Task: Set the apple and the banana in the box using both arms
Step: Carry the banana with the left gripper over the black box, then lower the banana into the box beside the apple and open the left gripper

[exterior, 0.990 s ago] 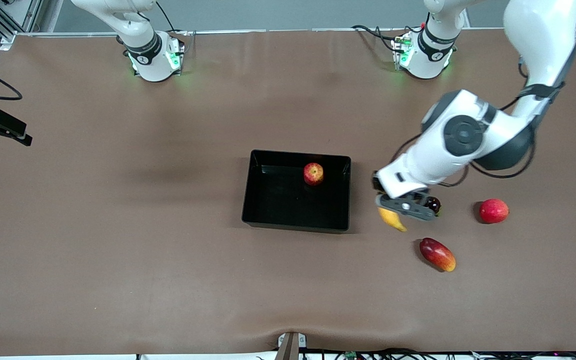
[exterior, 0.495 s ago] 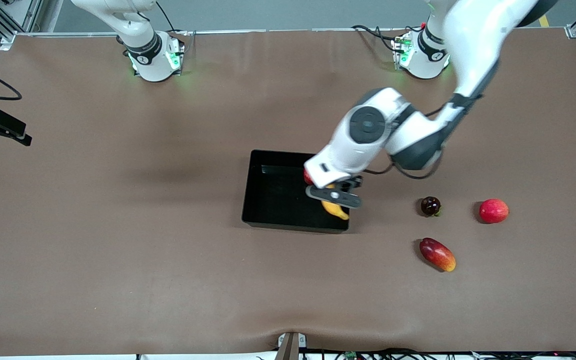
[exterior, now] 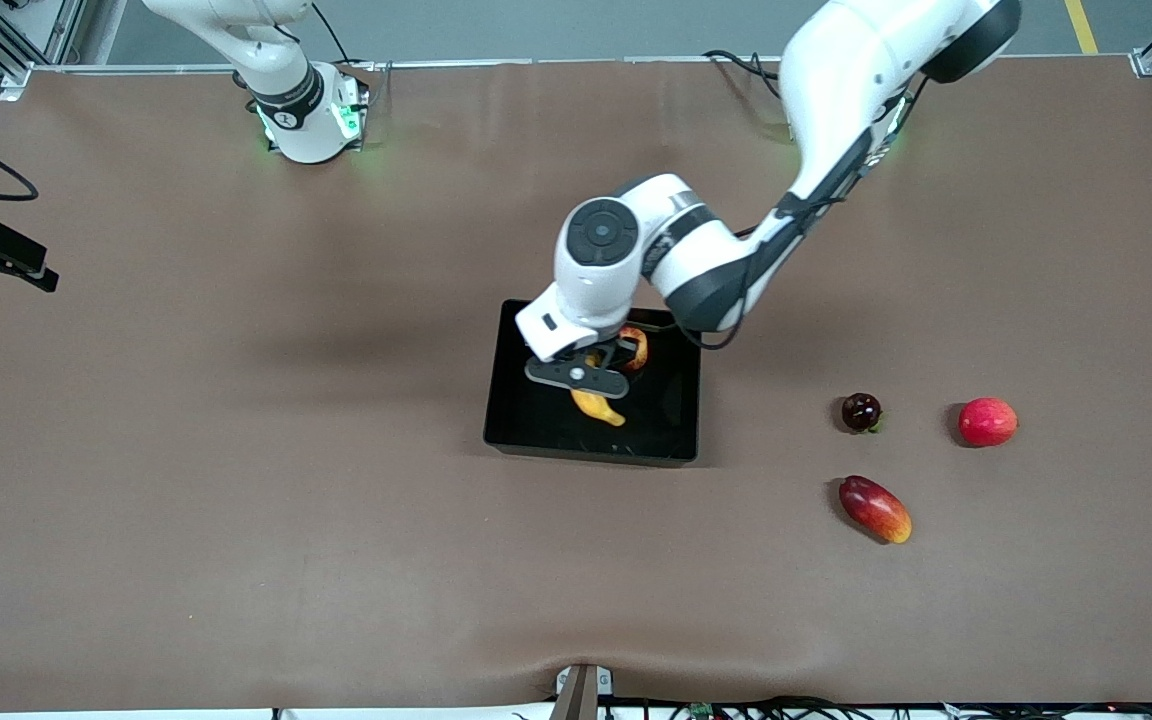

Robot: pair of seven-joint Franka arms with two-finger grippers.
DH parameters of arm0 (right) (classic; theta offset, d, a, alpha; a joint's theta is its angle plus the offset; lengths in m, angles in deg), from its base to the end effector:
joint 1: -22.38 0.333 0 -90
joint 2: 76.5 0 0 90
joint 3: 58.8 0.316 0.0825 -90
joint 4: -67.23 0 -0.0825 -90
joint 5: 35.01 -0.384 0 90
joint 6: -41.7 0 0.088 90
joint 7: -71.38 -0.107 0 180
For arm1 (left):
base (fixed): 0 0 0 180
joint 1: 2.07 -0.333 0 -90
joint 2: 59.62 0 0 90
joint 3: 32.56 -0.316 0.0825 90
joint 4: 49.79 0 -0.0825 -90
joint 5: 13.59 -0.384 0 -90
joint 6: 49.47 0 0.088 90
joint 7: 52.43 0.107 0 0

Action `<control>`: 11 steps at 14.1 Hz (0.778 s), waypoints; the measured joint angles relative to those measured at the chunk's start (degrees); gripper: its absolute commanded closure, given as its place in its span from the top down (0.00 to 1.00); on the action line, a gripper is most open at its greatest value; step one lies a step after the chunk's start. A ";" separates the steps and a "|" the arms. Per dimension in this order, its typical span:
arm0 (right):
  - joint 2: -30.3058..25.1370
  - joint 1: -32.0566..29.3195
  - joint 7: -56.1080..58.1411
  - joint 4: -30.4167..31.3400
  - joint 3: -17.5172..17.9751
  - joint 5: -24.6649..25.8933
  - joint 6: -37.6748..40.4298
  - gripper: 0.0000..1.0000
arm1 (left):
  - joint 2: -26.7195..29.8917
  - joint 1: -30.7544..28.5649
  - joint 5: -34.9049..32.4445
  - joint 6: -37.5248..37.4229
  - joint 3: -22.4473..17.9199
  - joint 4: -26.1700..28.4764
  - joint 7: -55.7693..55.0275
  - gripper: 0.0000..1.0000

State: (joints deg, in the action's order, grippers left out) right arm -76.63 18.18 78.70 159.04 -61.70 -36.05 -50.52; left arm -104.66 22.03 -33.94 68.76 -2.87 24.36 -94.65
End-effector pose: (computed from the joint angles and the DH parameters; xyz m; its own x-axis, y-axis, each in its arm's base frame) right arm 0.5530 -0.0670 0.6142 0.9999 0.0031 0.0117 0.0033 -0.9999 -0.0169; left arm 0.5301 -0.5269 0.3232 0.9768 -0.2106 0.0384 -0.2131 -0.9737 0.0806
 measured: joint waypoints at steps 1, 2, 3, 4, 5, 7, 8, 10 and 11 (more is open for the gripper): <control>0.00 -0.05 0.00 0.00 0.00 0.00 0.00 1.00 | -0.92 1.10 0.00 1.37 -0.48 -0.48 -0.78 0.00; 0.00 -0.09 0.00 0.00 0.00 0.00 0.00 1.00 | -1.76 1.79 0.00 2.67 -0.81 -0.74 -1.08 0.00; 0.00 -0.12 0.00 0.00 0.00 0.00 0.00 1.00 | -2.67 2.21 0.00 4.17 -1.10 -0.82 -1.23 0.00; 0.00 -0.13 0.00 0.00 0.00 0.00 0.00 1.00 | -3.40 2.66 0.00 5.29 -1.75 -0.88 -1.24 0.00; 0.00 -0.14 0.00 0.00 0.00 0.00 0.00 1.00 | -3.98 3.45 0.00 6.01 -3.06 -0.94 -1.24 0.00; 0.00 -0.14 0.00 0.00 0.00 0.00 0.00 1.00 | -4.96 5.16 0.01 7.68 -5.49 -1.01 -1.24 0.00; 0.00 -0.15 0.00 0.00 0.00 0.00 0.00 1.00 | -5.56 5.76 0.01 8.74 -6.09 -1.03 -1.24 0.00; 0.00 -0.16 0.00 0.01 0.00 0.00 0.01 1.00 | -6.83 6.33 0.01 9.88 -6.41 -1.06 -1.37 0.00; 0.00 -0.16 0.00 0.01 0.00 0.00 0.02 1.00 | -7.47 6.50 0.01 10.01 -6.47 -1.06 -1.49 0.00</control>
State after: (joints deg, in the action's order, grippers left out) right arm -76.63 18.02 78.70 159.05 -61.70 -36.05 -50.49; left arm -112.13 28.53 -33.94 78.77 -9.34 23.30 -96.14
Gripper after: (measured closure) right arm 0.000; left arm 0.643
